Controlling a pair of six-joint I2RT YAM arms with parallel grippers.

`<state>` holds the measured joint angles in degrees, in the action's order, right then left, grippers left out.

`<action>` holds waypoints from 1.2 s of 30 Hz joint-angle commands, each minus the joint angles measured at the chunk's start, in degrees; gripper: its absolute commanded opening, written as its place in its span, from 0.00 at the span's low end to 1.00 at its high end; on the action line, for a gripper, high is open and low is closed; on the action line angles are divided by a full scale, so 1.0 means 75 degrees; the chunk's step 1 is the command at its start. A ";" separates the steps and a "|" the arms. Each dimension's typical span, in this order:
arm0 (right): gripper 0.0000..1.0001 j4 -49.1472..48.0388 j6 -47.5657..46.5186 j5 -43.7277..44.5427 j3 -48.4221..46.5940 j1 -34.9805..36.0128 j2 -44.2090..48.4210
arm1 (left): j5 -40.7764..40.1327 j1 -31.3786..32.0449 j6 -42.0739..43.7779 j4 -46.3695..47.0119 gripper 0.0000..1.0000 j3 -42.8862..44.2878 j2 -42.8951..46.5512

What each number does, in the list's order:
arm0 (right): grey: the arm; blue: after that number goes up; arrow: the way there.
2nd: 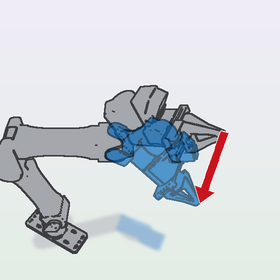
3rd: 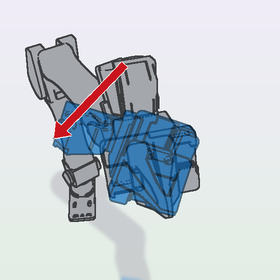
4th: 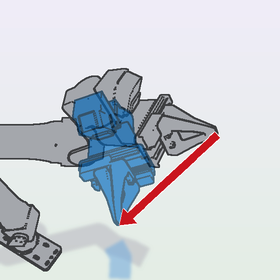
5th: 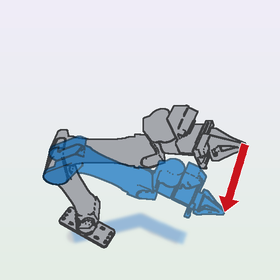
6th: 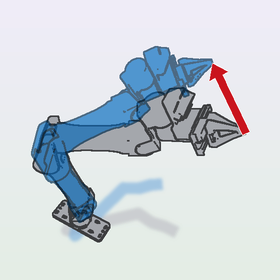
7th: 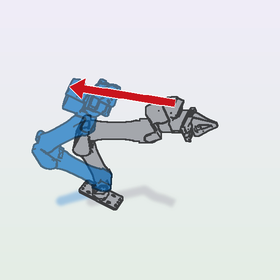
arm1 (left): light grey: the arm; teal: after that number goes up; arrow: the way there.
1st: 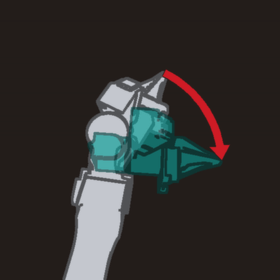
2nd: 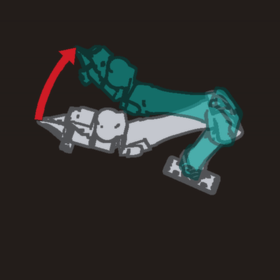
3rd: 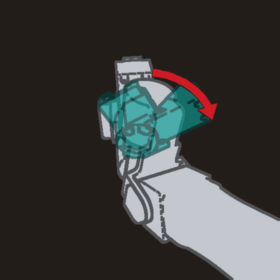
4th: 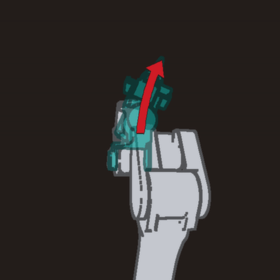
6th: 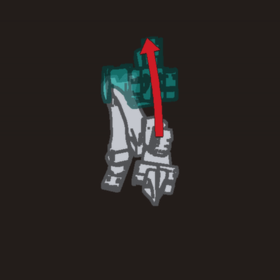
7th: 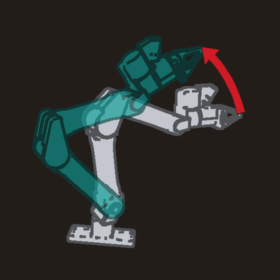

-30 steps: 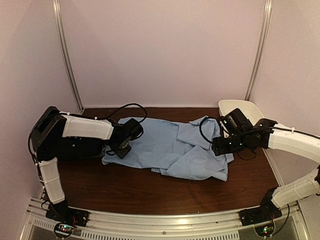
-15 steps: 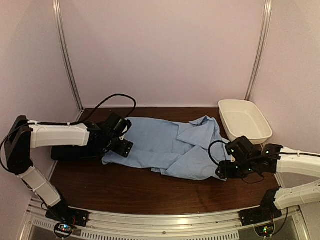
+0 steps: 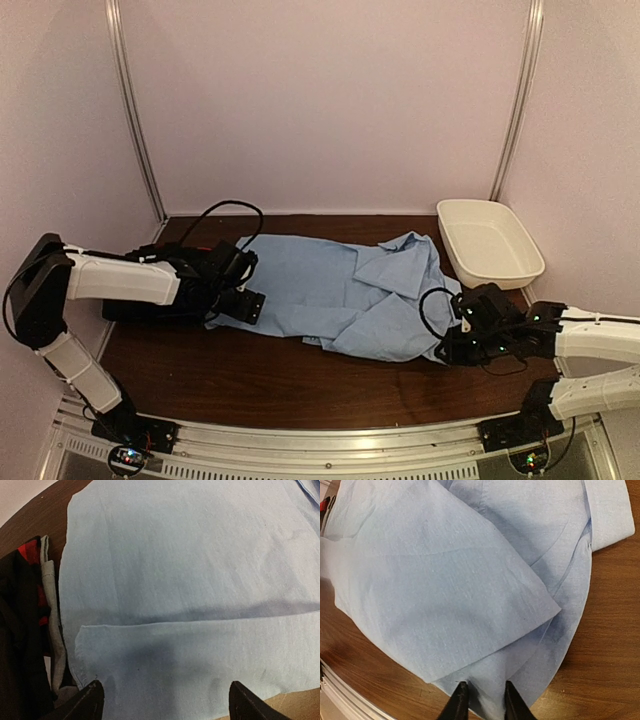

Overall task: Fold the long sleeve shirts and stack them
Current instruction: Smooth out the 1/3-folded shirt at the center of the board.

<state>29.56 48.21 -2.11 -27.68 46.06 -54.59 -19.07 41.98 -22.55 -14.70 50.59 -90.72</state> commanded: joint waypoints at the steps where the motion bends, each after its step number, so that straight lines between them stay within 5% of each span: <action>1: 0.16 -0.0199 0.0053 -0.0064 0.0096 0.0057 0.0302 | 0.0167 -0.0246 -0.0216 0.0431 0.88 -0.0269 -0.0150; 5: 0.00 0.0258 0.0082 0.0201 -0.0045 0.0057 0.0415 | 0.0106 -0.0367 -0.0217 0.0347 0.88 -0.0490 -0.0126; 28: 0.00 0.3301 0.0548 0.2297 -0.1408 -0.0133 0.0355 | 0.0445 -0.0382 -0.0929 0.0314 0.86 -0.2028 0.0344; 36: 0.00 0.2930 0.0109 0.2065 -0.1272 -0.0424 0.0026 | 0.0769 -0.0382 -0.0755 0.0400 0.86 -0.1783 0.0076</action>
<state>50.13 50.70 11.03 -37.78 43.83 -53.43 -15.16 39.42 -29.10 -8.67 37.10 -88.05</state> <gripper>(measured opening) 0.009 0.858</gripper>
